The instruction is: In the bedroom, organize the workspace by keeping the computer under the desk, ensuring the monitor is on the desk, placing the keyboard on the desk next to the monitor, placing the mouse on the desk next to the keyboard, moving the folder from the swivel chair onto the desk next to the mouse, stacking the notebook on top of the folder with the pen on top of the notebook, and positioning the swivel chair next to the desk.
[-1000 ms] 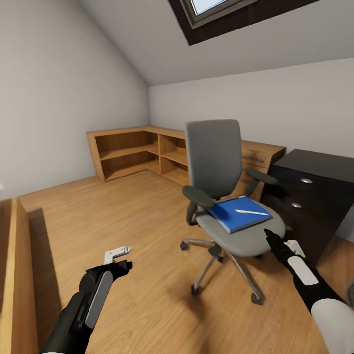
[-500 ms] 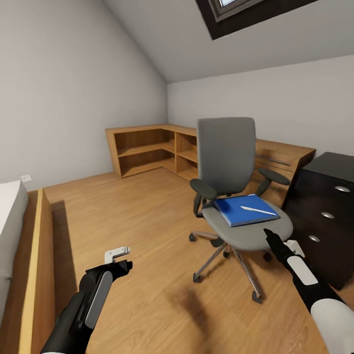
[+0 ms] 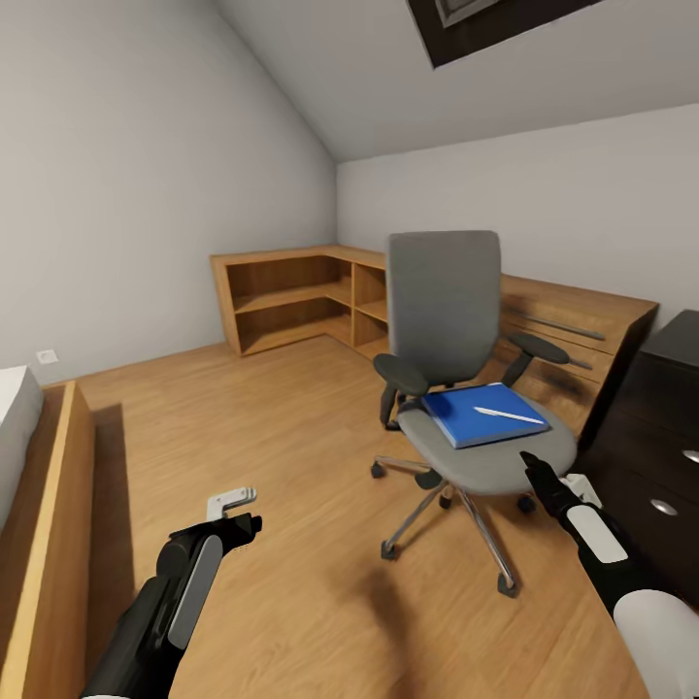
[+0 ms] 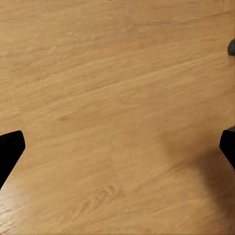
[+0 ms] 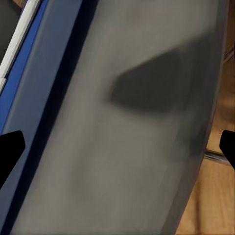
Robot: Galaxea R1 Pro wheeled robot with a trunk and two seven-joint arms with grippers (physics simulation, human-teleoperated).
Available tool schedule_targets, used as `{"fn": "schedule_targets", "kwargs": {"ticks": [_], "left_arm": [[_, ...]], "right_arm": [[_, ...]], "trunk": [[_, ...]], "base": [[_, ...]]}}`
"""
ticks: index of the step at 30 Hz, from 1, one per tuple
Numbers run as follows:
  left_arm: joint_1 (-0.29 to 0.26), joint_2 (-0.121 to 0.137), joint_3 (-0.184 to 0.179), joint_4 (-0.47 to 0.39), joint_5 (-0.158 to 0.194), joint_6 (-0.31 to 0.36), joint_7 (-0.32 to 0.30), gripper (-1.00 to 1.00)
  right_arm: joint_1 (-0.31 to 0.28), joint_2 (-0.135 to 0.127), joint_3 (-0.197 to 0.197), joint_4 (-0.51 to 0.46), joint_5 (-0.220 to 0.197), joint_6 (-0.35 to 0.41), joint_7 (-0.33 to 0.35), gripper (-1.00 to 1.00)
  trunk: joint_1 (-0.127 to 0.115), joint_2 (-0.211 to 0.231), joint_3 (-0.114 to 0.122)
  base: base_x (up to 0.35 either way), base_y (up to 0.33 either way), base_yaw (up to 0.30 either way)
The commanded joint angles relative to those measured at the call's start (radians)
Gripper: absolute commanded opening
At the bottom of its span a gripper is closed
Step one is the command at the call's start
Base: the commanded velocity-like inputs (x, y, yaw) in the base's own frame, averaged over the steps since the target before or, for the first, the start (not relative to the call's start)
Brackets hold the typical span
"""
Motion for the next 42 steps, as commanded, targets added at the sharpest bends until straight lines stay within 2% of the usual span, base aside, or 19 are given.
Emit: {"fn": "schedule_targets", "kwargs": {"ticks": [1, 10, 14, 24, 42], "left_arm": [[-0.001, -0.001, 0.001, -0.001, 0.011, 0.003, 0.008, 1.00], [-0.001, -0.001, -0.003, 0.000, 0.011, 0.003, 0.008, 1.00], [-0.001, -0.001, -0.032, 0.000, 0.009, 0.001, 0.008, 1.00], [-0.001, -0.001, -0.036, 0.001, 0.009, 0.002, 0.008, 1.00], [-0.001, -0.001, -0.042, 0.010, 0.008, 0.001, 0.007, 1.00]], "right_arm": [[0.000, 0.001, 0.000, -0.002, -0.014, 0.005, -0.001, 1.00], [0.000, 0.001, 0.001, -0.004, -0.012, 0.009, -0.001, 1.00], [0.000, 0.001, 0.000, -0.004, -0.012, 0.009, 0.000, 1.00], [0.000, 0.001, 0.000, -0.003, -0.013, 0.009, 0.000, 1.00], [0.000, 0.001, 0.000, -0.002, -0.014, 0.007, 0.000, 1.00]], "trunk": [[0.000, 0.000, -0.001], [0.000, 0.000, -0.001], [0.000, 0.000, -0.001], [0.000, 0.000, -0.001], [0.000, 0.000, -0.001]], "base": [[0.322, 0.000, 0.000], [0.322, 0.000, 0.000], [0.321, 0.000, 0.000], [0.120, -0.018, 0.000], [0.296, -0.108, 0.000]]}}
